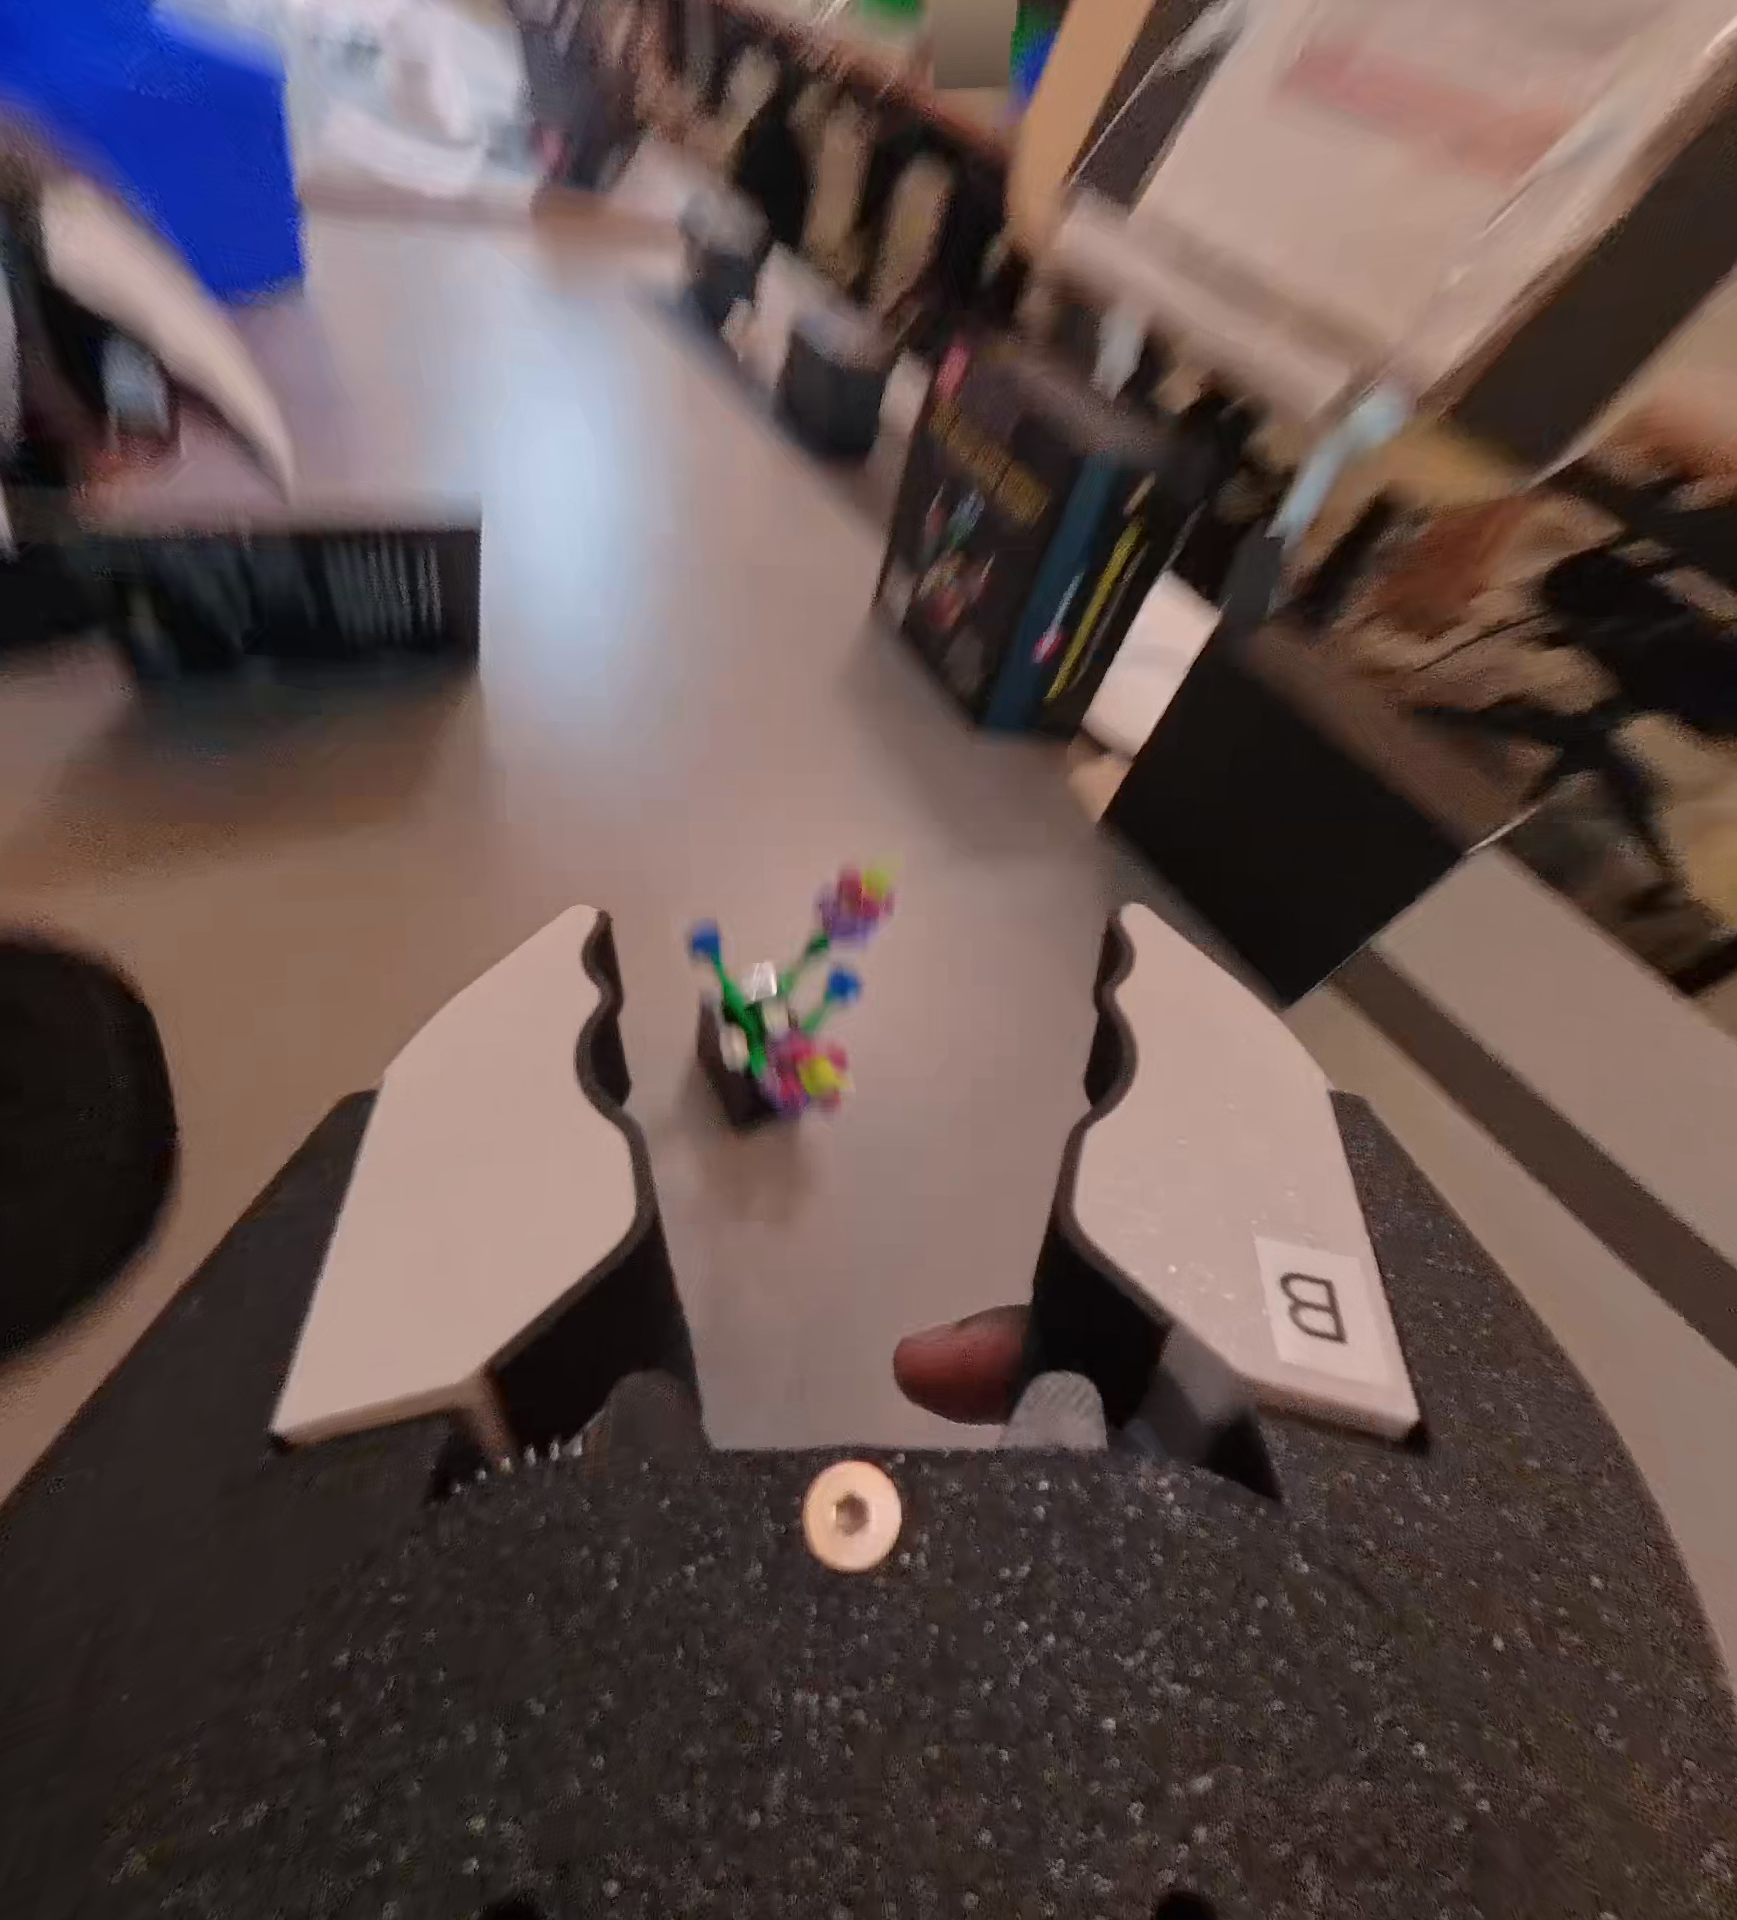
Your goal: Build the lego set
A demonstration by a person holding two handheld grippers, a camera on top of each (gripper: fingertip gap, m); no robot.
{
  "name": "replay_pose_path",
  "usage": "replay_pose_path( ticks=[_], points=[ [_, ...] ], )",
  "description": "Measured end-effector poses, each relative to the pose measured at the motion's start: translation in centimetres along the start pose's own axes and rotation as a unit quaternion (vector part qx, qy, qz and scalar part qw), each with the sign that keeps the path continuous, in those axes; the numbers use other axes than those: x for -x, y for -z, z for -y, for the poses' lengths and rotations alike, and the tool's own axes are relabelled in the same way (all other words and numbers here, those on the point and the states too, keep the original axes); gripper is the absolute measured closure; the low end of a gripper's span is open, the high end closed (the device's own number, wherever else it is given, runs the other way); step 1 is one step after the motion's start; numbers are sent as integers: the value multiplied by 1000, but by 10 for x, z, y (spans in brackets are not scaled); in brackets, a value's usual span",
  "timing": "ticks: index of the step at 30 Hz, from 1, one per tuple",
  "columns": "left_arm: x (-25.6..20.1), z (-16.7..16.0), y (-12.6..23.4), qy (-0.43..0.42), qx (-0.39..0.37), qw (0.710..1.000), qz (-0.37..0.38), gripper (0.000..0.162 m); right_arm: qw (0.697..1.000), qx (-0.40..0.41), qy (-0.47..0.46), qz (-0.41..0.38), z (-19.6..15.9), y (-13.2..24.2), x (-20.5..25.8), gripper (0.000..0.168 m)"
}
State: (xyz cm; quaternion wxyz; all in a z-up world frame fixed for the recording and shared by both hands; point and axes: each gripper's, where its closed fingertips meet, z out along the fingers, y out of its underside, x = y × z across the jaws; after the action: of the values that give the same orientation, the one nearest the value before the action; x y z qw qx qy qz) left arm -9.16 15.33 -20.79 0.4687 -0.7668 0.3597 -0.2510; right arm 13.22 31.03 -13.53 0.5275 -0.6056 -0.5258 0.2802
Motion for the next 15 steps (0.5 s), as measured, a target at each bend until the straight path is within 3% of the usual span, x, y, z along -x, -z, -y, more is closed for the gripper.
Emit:
replay_pose_path(
  ticks=[1, 4, 6, 8, 12, 15],
  points=[
    [0, -5, -3, 0, 16, 1000, -11, 85, 998, -40, -31, -28, 26, 6, 7, 89],
    [3, -16, -11, 20, 54, 998, -27, 85, 974, -87, -210, -13, 63, -18, 61, 118],
    [4, -17, -15, 27, 69, 997, -27, 85, 947, -26, -302, 103, 51, -61, 124, 107],
    [3, -11, -16, 18, 54, 998, -24, 85, 917, 24, -362, 165, 33, -96, 162, 106],
    [2, -8, -15, 9, 28, 999, -19, 89, 835, 12, -503, 222, 32, -139, 176, 124],
    [2, -7, -15, 9, 25, 999, -23, 91, 812, 20, -529, 245, 30, -153, 182, 129]
  ],
)
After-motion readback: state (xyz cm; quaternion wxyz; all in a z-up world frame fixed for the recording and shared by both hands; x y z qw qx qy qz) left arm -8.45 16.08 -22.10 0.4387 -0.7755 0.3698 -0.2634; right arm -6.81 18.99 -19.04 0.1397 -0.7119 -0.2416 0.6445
